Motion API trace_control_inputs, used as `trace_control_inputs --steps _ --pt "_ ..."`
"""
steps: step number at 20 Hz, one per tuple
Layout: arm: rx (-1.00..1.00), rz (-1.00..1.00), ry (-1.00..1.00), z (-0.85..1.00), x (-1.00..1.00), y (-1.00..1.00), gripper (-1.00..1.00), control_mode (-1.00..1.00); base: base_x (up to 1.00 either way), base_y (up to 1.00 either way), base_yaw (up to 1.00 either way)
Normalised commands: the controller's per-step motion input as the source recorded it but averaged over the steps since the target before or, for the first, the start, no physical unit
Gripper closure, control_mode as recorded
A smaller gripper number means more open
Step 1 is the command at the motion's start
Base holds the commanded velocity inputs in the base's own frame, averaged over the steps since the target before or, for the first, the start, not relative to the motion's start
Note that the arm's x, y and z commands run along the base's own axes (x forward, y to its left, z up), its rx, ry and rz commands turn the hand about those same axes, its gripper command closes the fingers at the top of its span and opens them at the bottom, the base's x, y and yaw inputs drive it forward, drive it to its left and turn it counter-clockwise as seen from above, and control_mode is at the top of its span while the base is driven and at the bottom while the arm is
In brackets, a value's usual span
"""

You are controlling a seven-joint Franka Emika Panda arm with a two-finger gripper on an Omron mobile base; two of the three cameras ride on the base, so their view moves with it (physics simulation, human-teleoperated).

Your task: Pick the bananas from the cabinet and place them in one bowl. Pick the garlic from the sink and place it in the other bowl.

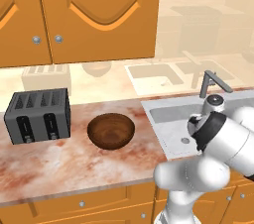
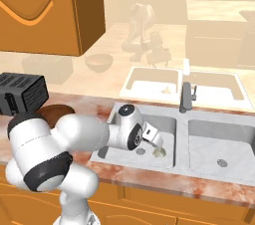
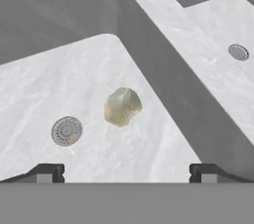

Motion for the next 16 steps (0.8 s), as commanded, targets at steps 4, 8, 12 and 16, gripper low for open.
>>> trace_control_inputs --steps 4,8,12,16 --pt "0.0 0.0 0.0 -0.34 0.21 -0.02 -1.0 -1.0 0.0 0.0 0.0" --pt "0.0 0.0 0.0 -0.39 0.19 0.0 -1.0 -1.0 0.0 0.0 0.0" --pt "0.0 0.0 0.0 -0.28 0.18 -0.02 -1.0 -1.0 0.0 0.0 0.0" --pt "0.0 0.0 0.0 -0.24 0.18 -0.05 -1.0 -1.0 0.0 0.0 0.0"
